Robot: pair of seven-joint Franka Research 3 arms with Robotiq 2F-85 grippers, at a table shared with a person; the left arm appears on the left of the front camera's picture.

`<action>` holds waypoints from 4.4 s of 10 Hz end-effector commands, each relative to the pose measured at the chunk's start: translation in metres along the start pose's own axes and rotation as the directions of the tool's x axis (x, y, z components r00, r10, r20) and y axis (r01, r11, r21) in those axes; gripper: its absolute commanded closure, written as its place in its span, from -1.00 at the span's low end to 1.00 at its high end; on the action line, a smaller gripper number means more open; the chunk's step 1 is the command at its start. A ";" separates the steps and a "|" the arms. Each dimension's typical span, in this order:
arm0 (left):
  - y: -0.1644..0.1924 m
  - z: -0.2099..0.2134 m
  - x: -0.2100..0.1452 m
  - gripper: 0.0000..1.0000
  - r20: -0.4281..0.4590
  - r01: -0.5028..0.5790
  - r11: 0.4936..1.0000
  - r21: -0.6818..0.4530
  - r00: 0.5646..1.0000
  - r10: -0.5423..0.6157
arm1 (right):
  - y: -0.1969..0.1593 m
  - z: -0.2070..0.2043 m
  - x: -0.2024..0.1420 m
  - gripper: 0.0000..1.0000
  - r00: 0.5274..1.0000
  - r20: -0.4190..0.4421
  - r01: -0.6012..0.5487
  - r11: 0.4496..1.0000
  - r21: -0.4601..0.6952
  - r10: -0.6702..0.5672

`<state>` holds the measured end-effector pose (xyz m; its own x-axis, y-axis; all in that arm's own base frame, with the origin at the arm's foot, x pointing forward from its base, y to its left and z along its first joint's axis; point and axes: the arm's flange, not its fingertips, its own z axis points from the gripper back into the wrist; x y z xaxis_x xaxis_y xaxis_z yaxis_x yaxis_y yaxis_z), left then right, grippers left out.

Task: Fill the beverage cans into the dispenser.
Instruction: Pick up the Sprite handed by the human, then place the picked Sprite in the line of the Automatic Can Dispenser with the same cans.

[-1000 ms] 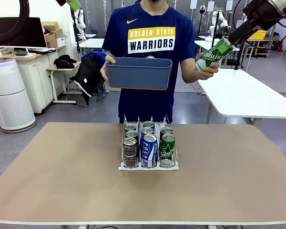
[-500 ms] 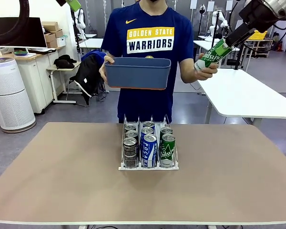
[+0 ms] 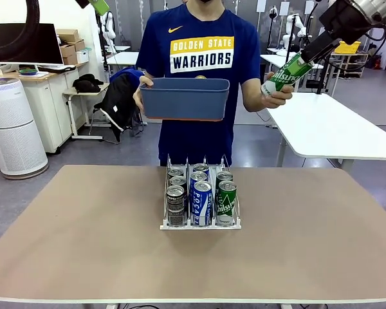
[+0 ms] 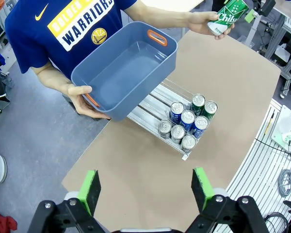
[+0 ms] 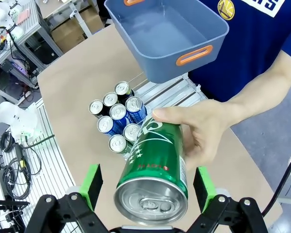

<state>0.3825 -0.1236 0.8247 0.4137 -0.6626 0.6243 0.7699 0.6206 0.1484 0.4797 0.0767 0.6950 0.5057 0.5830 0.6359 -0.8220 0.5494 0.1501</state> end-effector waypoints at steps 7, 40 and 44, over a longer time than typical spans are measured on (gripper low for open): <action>0.000 0.002 -0.002 -1.00 0.000 -0.001 1.000 0.001 1.000 0.001 | 0.002 -0.002 0.002 0.20 0.999 -0.035 0.001 1.000 0.004 -0.001; 0.000 0.002 -0.002 -1.00 0.000 -0.001 1.000 0.001 1.000 0.001 | 0.029 0.014 -0.011 -0.16 1.000 -0.006 0.006 0.999 -0.034 -0.006; 0.000 0.002 -0.002 -1.00 0.000 -0.001 1.000 0.001 1.000 0.001 | 0.046 0.024 -0.016 -0.16 0.999 -0.015 0.035 0.998 -0.042 -0.036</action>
<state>0.3825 -0.1236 0.8247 0.4138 -0.6626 0.6243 0.7699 0.6207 0.1484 0.4329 0.0712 0.7134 0.4986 0.5950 0.6304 -0.8191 0.5614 0.1179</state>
